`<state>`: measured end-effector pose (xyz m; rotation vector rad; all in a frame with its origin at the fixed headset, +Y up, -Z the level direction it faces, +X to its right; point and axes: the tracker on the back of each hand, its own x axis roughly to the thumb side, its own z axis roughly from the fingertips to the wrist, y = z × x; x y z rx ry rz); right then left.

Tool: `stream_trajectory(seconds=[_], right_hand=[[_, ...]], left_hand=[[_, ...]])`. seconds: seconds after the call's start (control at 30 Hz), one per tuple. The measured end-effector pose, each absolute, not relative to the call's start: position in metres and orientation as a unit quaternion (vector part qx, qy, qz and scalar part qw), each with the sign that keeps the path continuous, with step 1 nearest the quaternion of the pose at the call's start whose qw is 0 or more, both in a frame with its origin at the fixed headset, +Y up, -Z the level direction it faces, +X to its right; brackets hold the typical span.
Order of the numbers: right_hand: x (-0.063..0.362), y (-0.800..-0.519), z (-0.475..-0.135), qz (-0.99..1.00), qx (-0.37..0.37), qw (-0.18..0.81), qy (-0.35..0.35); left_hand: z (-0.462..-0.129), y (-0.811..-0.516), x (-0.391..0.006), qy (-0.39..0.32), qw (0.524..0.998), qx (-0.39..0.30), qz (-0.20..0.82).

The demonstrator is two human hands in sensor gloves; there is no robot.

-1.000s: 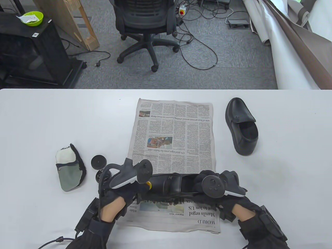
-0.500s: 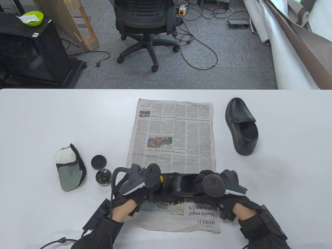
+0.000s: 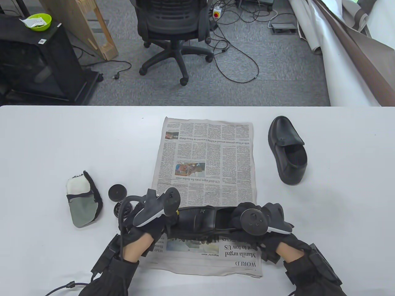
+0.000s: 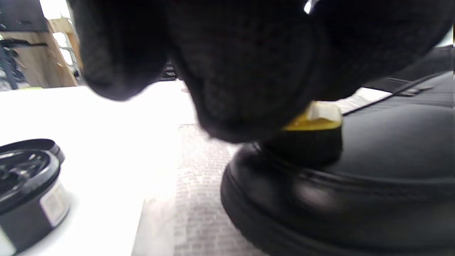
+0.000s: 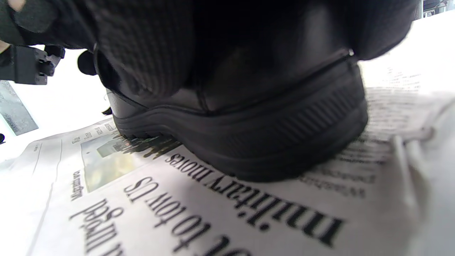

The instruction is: Dip and apply built-in sponge shoe polish on shoes

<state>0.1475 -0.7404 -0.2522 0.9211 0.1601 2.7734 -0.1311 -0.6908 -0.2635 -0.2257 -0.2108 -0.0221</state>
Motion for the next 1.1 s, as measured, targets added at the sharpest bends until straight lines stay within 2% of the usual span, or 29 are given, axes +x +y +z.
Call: stream_trajectory(seconds=[0.1,0.23,0.4,0.53,0.7,0.93,1.1], right_hand=[[0.147,-0.740,-0.252,0.942,0.313,0.105,0.055],[0.147,-0.740,-0.252,0.942,0.314,0.103,0.055],[0.147,-0.740,-0.252,0.941,0.317,0.104,0.062],[0.146,-0.741,-0.253,0.938,0.322,0.109,0.067],[0.146,-0.741,-0.254,0.935,0.327,0.114,0.073],[0.147,-0.741,-0.254,0.936,0.325,0.112,0.071],[0.147,-0.741,-0.254,0.938,0.321,0.110,0.064]], left_hand=[[-0.257,-0.692,-0.121,-0.148,0.977,-0.154,0.023],[-0.251,-0.695,-0.107,-0.158,0.975,-0.148,0.038],[-0.253,-0.698,-0.108,-0.154,0.975,-0.119,0.108],[-0.252,-0.700,-0.101,-0.161,0.981,-0.059,0.087],[-0.259,-0.705,-0.097,-0.136,0.989,-0.011,0.062],[-0.275,-0.710,-0.109,-0.072,0.997,-0.015,0.026],[-0.274,-0.703,-0.125,-0.043,0.998,-0.036,0.000]])
